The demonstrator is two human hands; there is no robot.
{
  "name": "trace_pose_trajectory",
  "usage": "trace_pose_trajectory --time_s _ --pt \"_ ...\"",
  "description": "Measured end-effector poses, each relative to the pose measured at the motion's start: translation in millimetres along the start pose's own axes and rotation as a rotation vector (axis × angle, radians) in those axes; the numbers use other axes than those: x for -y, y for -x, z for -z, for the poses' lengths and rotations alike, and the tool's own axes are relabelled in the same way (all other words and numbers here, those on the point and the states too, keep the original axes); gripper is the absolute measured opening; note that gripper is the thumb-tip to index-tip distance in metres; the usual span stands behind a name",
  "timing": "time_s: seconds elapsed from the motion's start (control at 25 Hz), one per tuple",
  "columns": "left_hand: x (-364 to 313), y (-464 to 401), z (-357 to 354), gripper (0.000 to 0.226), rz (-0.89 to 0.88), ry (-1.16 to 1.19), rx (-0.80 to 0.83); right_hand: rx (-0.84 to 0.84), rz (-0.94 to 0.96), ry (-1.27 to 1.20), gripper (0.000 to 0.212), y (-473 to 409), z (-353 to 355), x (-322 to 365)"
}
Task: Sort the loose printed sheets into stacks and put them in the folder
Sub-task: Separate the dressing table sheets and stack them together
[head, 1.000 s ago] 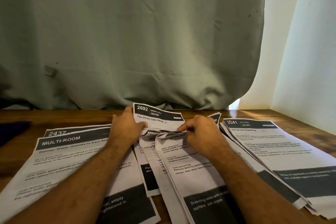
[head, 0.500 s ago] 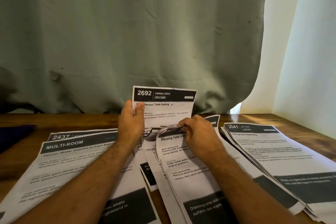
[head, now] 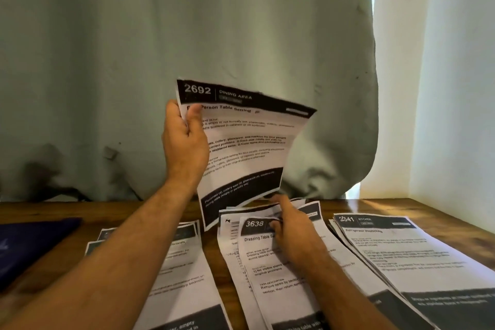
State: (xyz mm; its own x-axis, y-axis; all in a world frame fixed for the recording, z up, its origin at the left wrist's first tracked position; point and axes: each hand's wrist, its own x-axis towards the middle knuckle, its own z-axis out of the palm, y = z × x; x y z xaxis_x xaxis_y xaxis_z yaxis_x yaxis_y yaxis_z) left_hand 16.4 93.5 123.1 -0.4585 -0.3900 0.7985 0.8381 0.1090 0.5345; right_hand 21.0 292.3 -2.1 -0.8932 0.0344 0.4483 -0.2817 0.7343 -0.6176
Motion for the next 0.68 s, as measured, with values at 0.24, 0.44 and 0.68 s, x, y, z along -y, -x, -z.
trace_pose_trajectory --time_s 0.24,0.44,0.68 --pt "-44 -33 7 0.005 0.059 0.040 -0.107 -0.256 0.150 -0.004 0.015 4 19 15" --pt "-53 -30 16 0.008 0.240 0.044 -0.097 -0.651 0.501 -0.154 0.017 14 48 46" --pt "-19 8 26 0.002 0.573 0.125 -0.027 -0.676 0.617 -0.091 0.016 7 76 87"
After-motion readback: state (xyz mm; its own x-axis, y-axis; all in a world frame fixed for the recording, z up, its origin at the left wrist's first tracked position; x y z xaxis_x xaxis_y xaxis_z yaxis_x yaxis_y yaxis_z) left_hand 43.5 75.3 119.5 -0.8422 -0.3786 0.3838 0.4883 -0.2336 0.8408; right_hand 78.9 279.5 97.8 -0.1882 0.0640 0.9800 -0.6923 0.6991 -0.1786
